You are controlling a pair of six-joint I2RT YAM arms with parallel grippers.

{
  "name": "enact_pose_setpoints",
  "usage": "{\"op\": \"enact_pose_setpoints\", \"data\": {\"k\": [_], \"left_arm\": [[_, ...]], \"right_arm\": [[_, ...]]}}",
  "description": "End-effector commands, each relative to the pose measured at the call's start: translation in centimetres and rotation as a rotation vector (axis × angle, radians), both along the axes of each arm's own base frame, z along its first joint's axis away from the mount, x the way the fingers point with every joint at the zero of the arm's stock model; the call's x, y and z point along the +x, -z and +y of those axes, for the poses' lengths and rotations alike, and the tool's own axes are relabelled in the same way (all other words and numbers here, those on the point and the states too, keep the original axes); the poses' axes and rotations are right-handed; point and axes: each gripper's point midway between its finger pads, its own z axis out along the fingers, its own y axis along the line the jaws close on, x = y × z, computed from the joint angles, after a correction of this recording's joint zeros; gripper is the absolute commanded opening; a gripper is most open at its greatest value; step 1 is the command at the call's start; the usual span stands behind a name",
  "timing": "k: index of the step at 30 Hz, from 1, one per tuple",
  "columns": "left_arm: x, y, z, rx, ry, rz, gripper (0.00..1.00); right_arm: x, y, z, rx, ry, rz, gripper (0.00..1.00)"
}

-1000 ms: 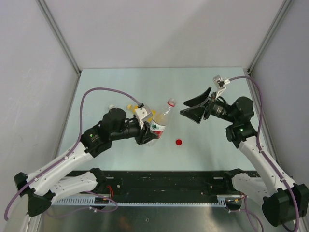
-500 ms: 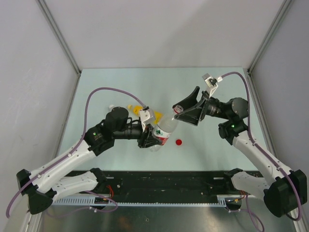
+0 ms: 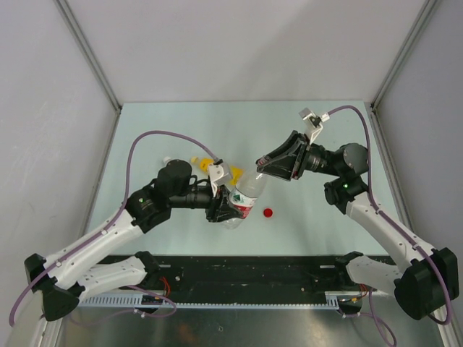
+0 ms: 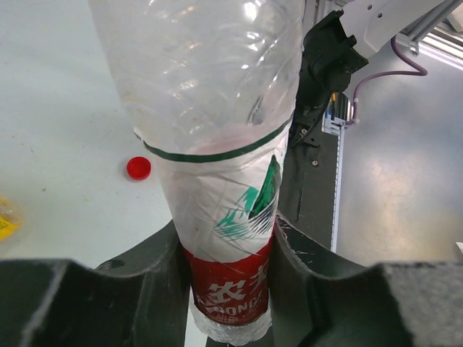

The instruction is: Unscrew the bottle caps

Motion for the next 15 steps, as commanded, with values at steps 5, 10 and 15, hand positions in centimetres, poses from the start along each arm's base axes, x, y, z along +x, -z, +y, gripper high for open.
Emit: {"op": "enact_pose_setpoints", "data": {"k": [5, 10, 15], "left_arm": [[0.7, -1.3, 0.7, -0.037, -0.037, -0.115, 0.96], [1.2, -2.2, 1.5, -0.053, -0.091, -0.156, 0.99], [1.9, -2.6, 2.0, -0.050, -0.128, -0.203, 0.99]], "right_arm": [[-1.2, -1.5, 0.0, -0.011, -0.023, -0.022, 0.00], [-0.8, -0.5, 0.1, -0.046, -0.008, -0.002, 0.00], [-0.2, 0.4, 0.0, -0.075, 0.019, 0.017, 0.00]]}}
